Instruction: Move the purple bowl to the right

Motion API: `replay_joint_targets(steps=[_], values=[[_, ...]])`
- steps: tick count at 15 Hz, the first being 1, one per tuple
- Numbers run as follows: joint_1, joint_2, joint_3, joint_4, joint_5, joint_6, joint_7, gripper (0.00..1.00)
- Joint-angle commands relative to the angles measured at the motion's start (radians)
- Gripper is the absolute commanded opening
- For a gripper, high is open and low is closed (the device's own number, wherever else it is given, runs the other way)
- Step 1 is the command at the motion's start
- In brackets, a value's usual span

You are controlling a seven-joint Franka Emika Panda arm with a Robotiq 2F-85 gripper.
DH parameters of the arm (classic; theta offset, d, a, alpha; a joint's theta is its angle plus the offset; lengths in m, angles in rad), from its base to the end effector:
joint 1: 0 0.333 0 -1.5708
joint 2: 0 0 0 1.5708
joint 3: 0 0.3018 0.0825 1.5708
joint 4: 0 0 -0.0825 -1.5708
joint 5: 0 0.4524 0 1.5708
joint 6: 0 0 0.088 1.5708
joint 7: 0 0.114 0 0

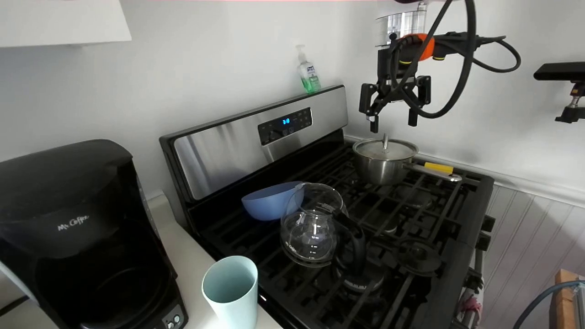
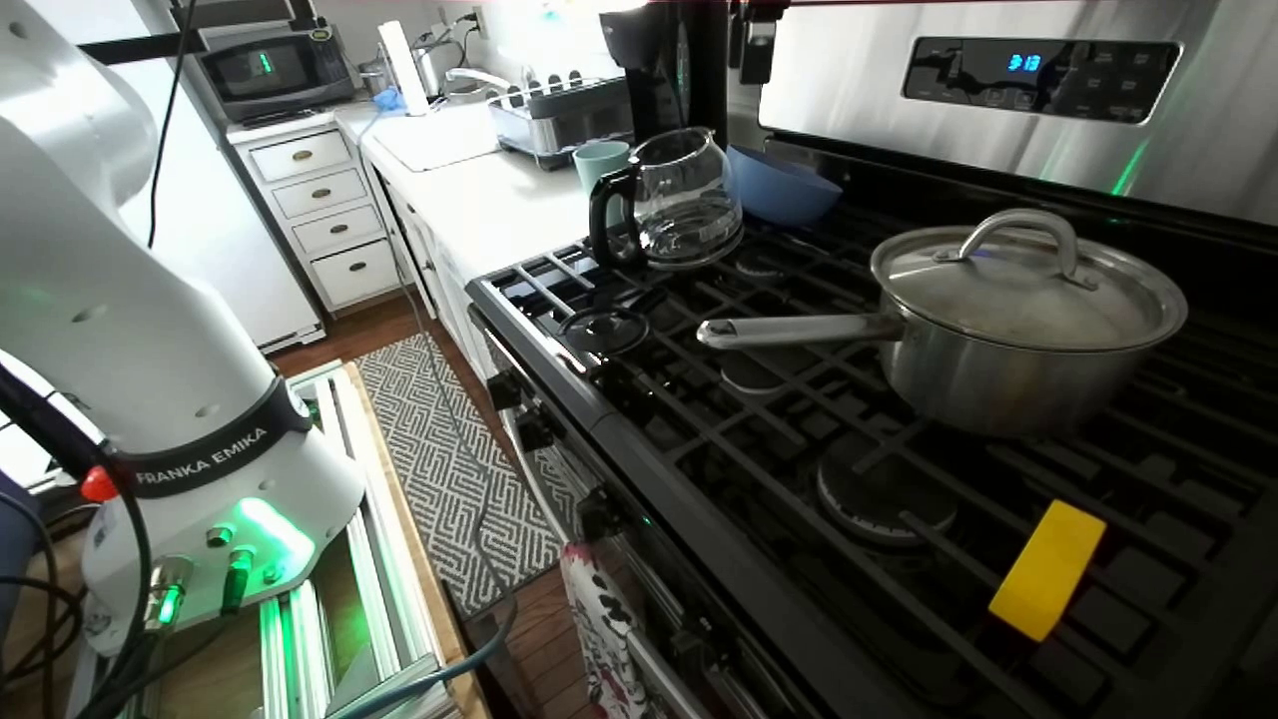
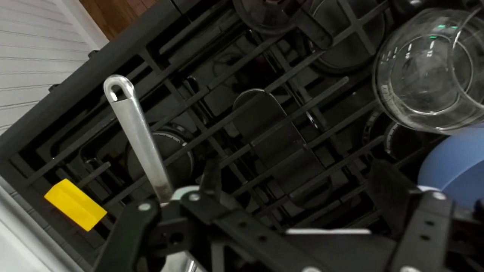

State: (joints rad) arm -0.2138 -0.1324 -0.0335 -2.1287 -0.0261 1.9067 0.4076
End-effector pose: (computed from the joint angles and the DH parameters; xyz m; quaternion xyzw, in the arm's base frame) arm 0.5478 -0.1406 0.4100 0.9475 -0.3165 -0.0439 0.0135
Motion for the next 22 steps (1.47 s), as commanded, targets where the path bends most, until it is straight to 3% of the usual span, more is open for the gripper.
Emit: replay_joint_targets(steps=[1,6,11,12,17,22], values=[[0.033,0.085,-0.037,0.082,0.060,-0.006,-0.042,1.00],[0.050,0.353,-0.054,0.342,0.213,-0.068,-0.107,1.00],[0.082,0.536,-0.043,0.552,0.232,-0.209,-0.033,1.00],[0.085,0.461,-0.054,0.438,0.212,-0.129,-0.057,1.00],[0.096,0.552,-0.049,0.544,0.243,-0.163,-0.014,1.00],[0.105,0.754,-0.026,0.745,0.338,-0.156,0.035,1.00]])
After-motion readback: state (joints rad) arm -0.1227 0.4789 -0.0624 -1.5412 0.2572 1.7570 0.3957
